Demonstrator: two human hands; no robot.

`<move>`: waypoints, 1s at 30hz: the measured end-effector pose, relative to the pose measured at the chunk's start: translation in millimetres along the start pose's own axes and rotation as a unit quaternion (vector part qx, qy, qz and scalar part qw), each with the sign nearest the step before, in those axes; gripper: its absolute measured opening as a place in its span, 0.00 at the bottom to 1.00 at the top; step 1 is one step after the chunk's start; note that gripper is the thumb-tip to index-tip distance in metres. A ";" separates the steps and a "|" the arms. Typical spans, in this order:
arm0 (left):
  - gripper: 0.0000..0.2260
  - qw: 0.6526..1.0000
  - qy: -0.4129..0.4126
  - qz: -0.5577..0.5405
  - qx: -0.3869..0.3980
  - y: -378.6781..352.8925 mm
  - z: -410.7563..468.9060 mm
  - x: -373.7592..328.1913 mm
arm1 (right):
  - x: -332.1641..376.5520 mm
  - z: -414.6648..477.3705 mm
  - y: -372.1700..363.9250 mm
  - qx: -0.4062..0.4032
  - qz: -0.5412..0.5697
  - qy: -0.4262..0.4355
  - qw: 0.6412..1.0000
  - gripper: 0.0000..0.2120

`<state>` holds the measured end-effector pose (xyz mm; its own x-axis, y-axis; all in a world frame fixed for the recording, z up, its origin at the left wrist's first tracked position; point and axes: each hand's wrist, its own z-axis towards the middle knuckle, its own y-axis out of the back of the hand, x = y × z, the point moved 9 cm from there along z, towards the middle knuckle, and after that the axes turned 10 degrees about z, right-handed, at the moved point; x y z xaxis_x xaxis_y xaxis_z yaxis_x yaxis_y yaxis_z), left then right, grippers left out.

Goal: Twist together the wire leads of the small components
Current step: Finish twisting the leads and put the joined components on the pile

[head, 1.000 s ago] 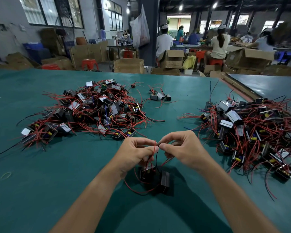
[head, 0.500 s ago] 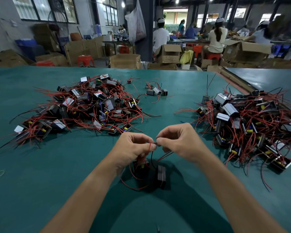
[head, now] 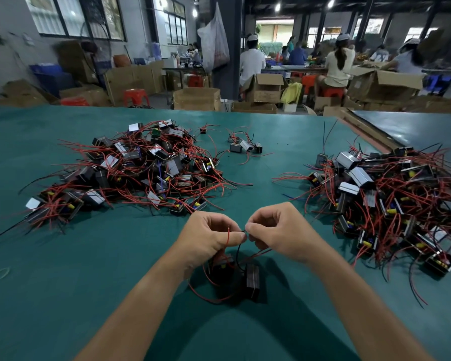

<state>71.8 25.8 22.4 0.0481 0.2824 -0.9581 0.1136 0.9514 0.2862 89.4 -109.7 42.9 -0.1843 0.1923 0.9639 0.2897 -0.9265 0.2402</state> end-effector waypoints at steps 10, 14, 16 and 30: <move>0.04 1.000 0.002 0.007 -0.004 2.4 -3.1 -3.1 | -4.3 -0.3 -4.4 0.012 0.009 -0.034 0.999 0.12; 0.05 1.000 -0.001 -0.002 -0.005 1.2 -1.9 -3.0 | -4.6 -0.4 -0.9 -0.005 0.012 -0.026 1.000 0.10; 0.05 1.000 0.002 -0.004 -0.007 1.4 -1.7 -1.6 | -4.7 -0.8 -0.8 -0.012 0.007 -0.020 1.000 0.10; 0.06 0.999 0.028 -0.002 -0.043 8.7 2.8 7.6 | 10.6 -3.6 0.7 -0.027 -0.124 0.064 0.990 0.08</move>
<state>75.9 35.9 17.6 -0.0079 0.2831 -0.9591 0.0285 0.9588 0.2828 84.2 -109.5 52.9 -0.3619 0.3758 0.8531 0.1716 -0.8727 0.4571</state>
